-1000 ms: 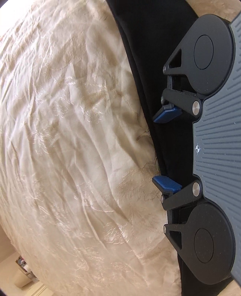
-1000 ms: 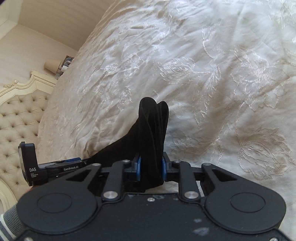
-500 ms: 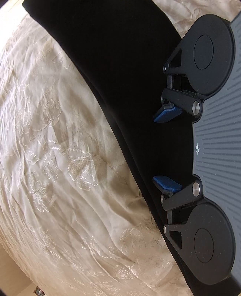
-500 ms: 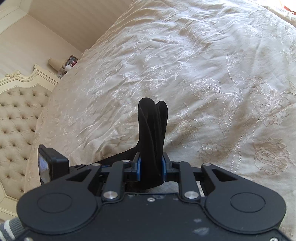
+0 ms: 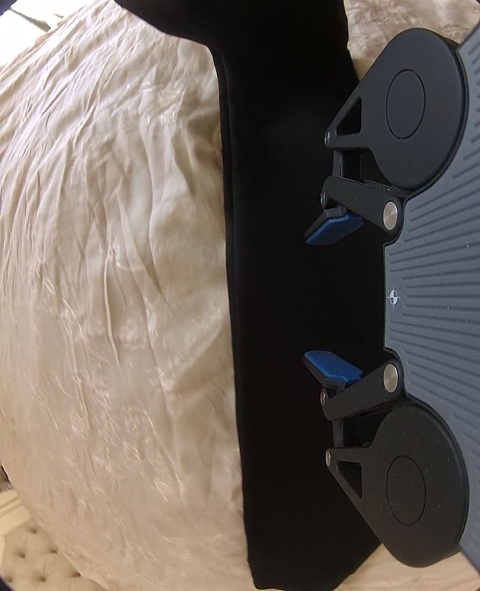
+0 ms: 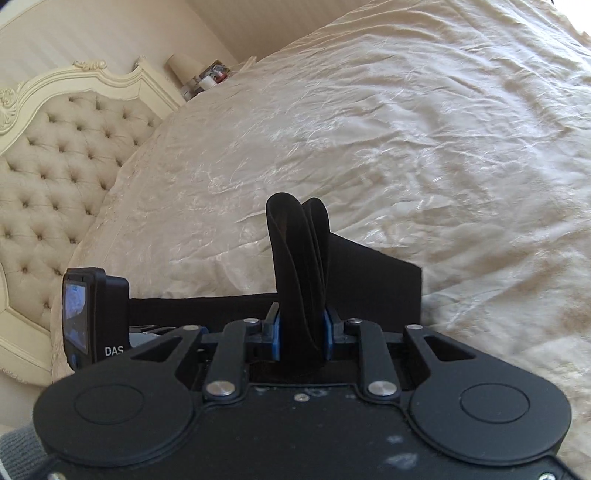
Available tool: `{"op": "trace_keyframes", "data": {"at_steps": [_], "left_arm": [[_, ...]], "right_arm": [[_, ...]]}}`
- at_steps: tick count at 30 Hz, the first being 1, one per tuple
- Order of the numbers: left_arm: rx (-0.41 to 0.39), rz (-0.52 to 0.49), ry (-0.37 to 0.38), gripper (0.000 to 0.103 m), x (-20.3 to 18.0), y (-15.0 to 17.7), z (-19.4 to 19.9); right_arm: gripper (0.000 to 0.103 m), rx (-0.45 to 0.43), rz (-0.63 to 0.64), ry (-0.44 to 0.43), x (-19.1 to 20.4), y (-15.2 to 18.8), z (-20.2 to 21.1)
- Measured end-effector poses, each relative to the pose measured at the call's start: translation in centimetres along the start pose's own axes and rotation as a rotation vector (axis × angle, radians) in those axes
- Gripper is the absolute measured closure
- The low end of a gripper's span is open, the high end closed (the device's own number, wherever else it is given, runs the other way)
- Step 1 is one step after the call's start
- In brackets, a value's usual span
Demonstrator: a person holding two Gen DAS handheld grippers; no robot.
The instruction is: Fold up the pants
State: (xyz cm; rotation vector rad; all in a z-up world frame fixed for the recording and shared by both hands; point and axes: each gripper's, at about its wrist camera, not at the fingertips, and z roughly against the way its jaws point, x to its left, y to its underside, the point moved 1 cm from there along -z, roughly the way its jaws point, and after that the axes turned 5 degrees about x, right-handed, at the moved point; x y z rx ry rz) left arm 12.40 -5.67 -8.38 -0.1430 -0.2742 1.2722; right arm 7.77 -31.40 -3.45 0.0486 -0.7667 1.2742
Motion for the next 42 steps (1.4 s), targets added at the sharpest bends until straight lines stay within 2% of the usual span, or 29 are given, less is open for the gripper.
{"op": "trace_keyframes", "data": {"at_steps": [4, 8, 14, 18, 22, 29, 33, 37, 40, 42], "left_arm": [[0.019, 0.052, 0.003, 0.04, 2.8, 1.4, 0.3], [0.016, 0.079, -0.007, 0.04, 4.9, 2.4, 0.7], [0.007, 0.103, 0.004, 0.04, 6.8, 2.9, 1.3], [-0.003, 0.097, 0.021, 0.04, 7.2, 2.8, 1.6], [-0.008, 0.096, 0.03, 0.04, 7.3, 2.2, 1.9], [-0.031, 0.079, 0.094, 0.04, 5.6, 0.3, 2.6], [-0.038, 0.031, 0.158, 0.04, 2.8, -0.5, 2.4], [-0.015, -0.073, 0.176, 0.04, -0.6, -0.2, 0.8], [0.026, -0.145, 0.133, 0.04, -2.2, 0.7, -1.6], [0.06, -0.151, 0.114, 0.04, -2.2, 1.2, -3.0]], "right_arm": [[0.08, 0.065, 0.046, 0.007, 3.2, 1.2, -5.3], [0.08, 0.123, 0.087, 0.067, 4.7, 2.6, -10.1], [0.078, 0.143, 0.063, 0.129, 5.1, 3.5, -13.2], [0.07, 0.135, 0.077, 0.135, 5.5, 3.9, -14.1], [0.064, 0.147, 0.12, 0.057, 6.4, 4.1, -14.5], [0.064, 0.073, 0.139, 0.027, 6.8, 4.2, -10.7], [0.064, 0.018, 0.109, 0.076, 4.8, 4.2, -7.6], [0.063, -0.019, 0.052, 0.148, 1.9, 4.0, -6.0], [0.071, -0.018, 0.027, 0.185, 0.2, 3.3, -5.9], [0.094, -0.011, 0.033, 0.183, -0.1, 2.7, -6.2]]}}
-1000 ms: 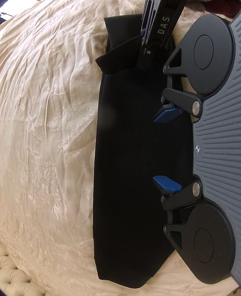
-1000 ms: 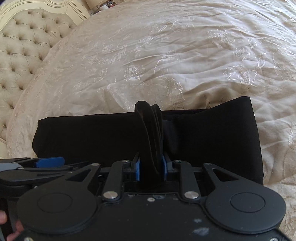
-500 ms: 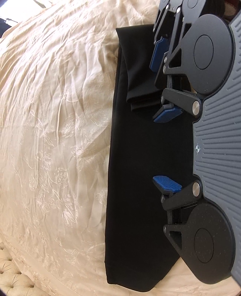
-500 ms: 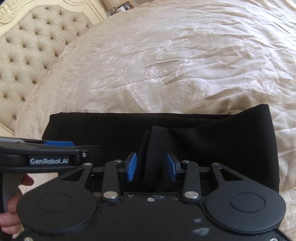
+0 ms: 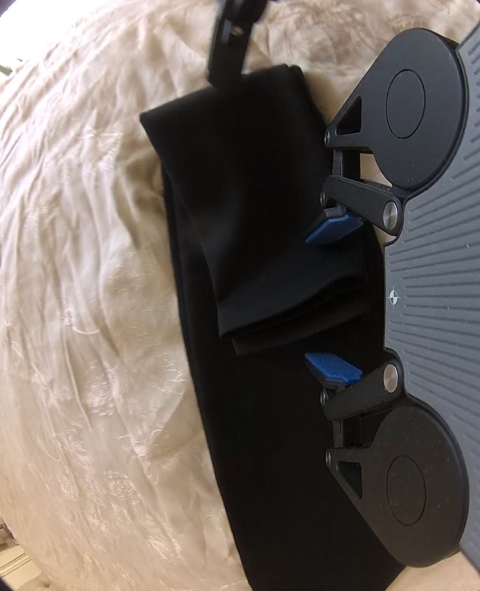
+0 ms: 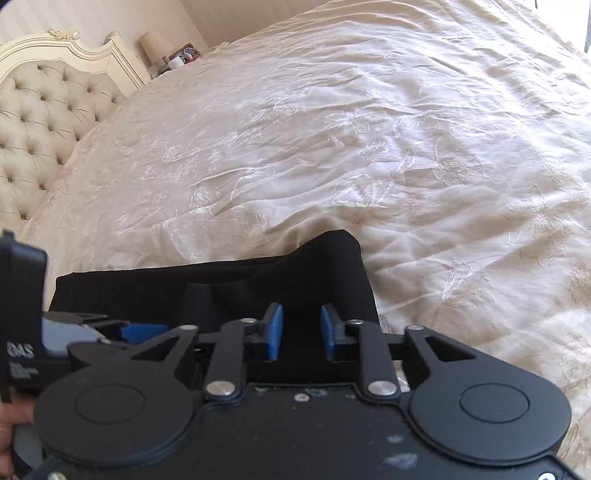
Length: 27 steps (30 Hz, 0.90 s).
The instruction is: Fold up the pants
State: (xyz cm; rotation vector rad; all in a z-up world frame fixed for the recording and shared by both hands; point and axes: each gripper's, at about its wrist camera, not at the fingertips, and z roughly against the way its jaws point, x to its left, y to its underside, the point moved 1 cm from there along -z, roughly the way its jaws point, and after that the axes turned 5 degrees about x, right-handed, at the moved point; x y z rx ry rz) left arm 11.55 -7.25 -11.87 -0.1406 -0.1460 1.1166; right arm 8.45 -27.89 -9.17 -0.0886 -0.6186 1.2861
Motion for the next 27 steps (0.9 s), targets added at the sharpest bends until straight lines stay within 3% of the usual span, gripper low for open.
{"op": "trace_keyframes", "data": {"at_steps": [6, 11, 13, 17, 19, 22, 24, 27], "left_arm": [[0.01, 0.091, 0.063, 0.039, 2.0, -0.3, -0.5], [-0.002, 0.075, 0.04, 0.039, 1.7, -0.6, -0.3], [-0.005, 0.066, 0.029, 0.039, 1.4, -0.7, -0.3], [-0.002, 0.051, 0.008, 0.039, 0.9, -0.9, 0.0], [-0.005, 0.047, 0.005, 0.039, 1.0, -0.9, 0.4], [-0.009, 0.037, -0.014, 0.039, 1.0, -0.9, 0.6], [-0.011, 0.037, -0.022, 0.039, 1.3, -0.6, 1.2], [-0.029, 0.044, -0.04, 0.04, 1.8, 0.2, 2.9]], "right_arm": [[0.094, 0.026, 0.082, -0.038, 1.2, -1.9, -2.6], [0.103, 0.099, 0.089, 0.132, -0.7, -2.7, -7.0], [0.103, 0.122, 0.021, 0.136, -2.6, -2.9, -8.3], [0.103, 0.099, -0.016, 0.083, -3.2, -3.0, -7.3], [0.093, 0.045, -0.05, 0.042, -3.2, -2.9, -5.4], [0.091, -0.025, -0.109, 0.006, -3.8, -2.7, -3.7], [0.091, 0.015, -0.115, 0.029, -4.4, -3.0, -4.7], [0.102, 0.091, -0.065, 0.097, -4.9, -3.4, -7.1]]}}
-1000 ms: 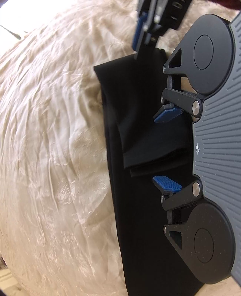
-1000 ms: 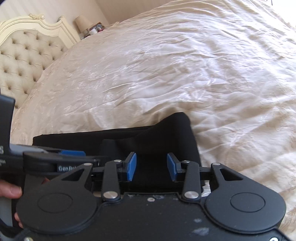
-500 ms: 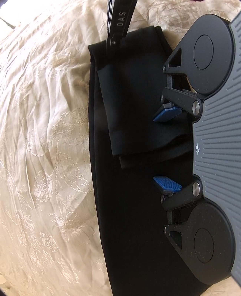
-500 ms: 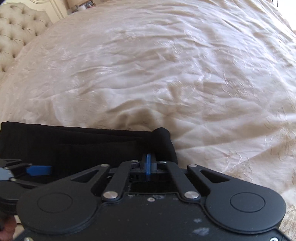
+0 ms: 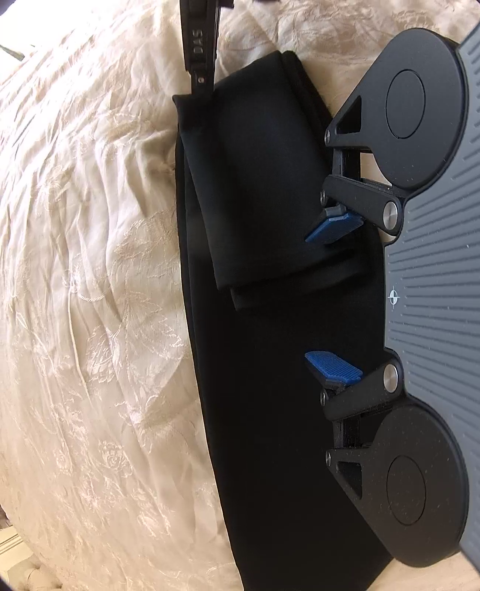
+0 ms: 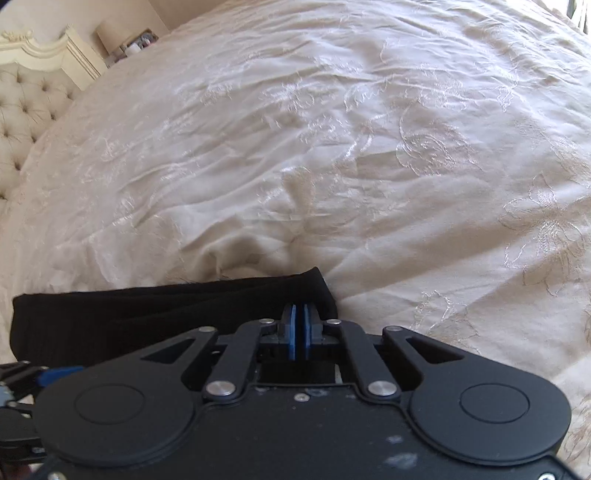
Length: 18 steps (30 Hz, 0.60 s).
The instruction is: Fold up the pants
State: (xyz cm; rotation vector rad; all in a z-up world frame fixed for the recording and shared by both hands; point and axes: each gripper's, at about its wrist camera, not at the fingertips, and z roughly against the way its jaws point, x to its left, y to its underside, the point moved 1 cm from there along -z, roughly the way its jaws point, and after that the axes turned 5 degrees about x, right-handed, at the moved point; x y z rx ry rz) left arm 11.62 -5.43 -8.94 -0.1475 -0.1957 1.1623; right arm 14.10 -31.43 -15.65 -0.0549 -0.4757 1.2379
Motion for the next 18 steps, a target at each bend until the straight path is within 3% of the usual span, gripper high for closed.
{"op": "trace_keyframes", "data": {"at_steps": [2, 6, 10, 18], "left_arm": [[-0.018, 0.002, -0.03, 0.04, 0.6, 0.7, 1.5], [-0.045, 0.037, -0.06, 0.04, 2.9, 3.0, 4.5], [-0.028, 0.097, -0.115, 0.04, 5.5, 6.3, 6.1], [0.076, 0.293, -0.1, 0.04, 10.4, 13.2, 6.0]], "right_arm": [[0.102, 0.001, 0.007, 0.0, 0.1, -0.3, -0.2], [0.088, -0.076, -0.037, -0.065, 0.1, 0.1, 3.0], [0.087, -0.113, -0.107, -0.109, -0.5, 3.2, 6.7], [0.086, 0.002, -0.109, -0.137, 2.6, 12.9, 9.2]]}}
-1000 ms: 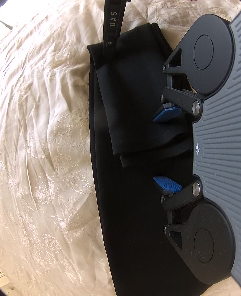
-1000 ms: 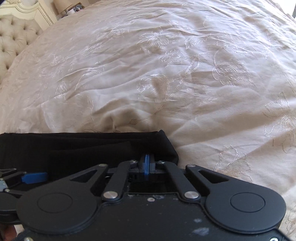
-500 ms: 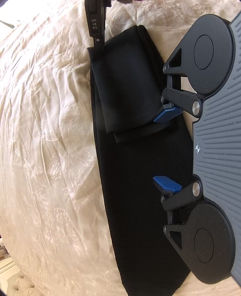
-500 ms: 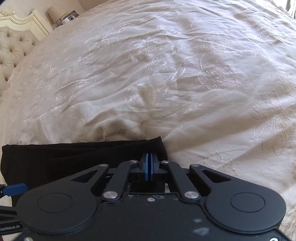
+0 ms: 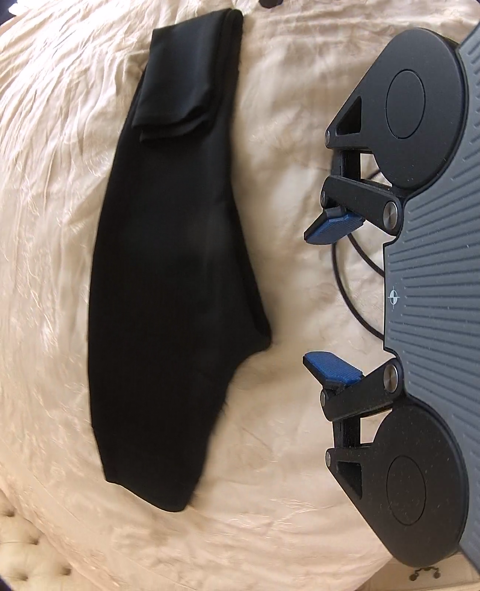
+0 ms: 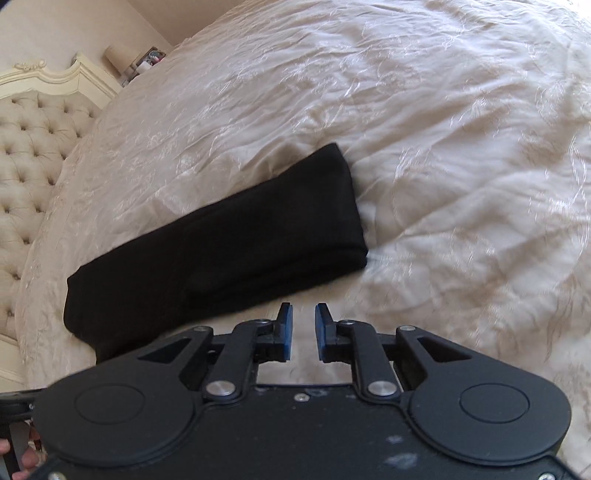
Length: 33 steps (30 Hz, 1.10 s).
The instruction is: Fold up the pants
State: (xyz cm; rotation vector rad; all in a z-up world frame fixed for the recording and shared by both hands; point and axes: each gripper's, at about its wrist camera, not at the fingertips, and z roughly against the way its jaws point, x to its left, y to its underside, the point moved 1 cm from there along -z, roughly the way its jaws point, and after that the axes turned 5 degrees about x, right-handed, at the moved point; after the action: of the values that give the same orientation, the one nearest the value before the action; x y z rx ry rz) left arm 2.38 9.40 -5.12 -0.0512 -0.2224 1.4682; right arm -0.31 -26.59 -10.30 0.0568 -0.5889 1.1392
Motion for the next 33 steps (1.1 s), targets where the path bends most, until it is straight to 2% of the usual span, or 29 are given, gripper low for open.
{"op": "trace_keyframes", "data": {"at_steps": [4, 8, 13, 18, 21, 24, 28, 33], "left_arm": [[0.013, 0.01, -0.004, 0.04, 2.3, 0.8, -0.9], [-0.017, 0.02, 0.018, 0.04, 5.1, 0.4, -1.1], [-0.037, 0.015, 0.063, 0.04, 9.7, -0.8, -2.0], [-0.064, 0.023, 0.068, 0.04, 14.9, -2.1, -2.9], [-0.067, 0.034, 0.068, 0.04, 17.9, -2.9, -3.7], [-0.067, 0.043, 0.076, 0.04, 20.4, -3.8, -4.7], [-0.069, 0.048, 0.092, 0.04, 22.9, -5.3, -5.7], [-0.072, 0.062, 0.13, 0.04, 24.3, -7.3, -7.0]], "right_arm": [[0.086, 0.065, 0.092, -0.037, 5.1, 4.2, -1.1], [0.086, 0.1, 0.201, -0.068, 11.3, 6.4, -2.9], [0.086, 0.094, 0.32, -0.085, 20.1, 7.3, -5.6], [0.086, 0.072, 0.345, -0.058, 26.8, 7.3, -9.1], [0.086, 0.061, 0.331, -0.034, 29.1, 7.4, -10.9], [0.086, 0.054, 0.311, 0.027, 30.6, 7.2, -13.3], [0.086, 0.095, 0.263, 0.119, 30.6, 7.7, -16.0], [0.089, 0.134, 0.24, 0.186, 30.5, 7.9, -17.9]]}}
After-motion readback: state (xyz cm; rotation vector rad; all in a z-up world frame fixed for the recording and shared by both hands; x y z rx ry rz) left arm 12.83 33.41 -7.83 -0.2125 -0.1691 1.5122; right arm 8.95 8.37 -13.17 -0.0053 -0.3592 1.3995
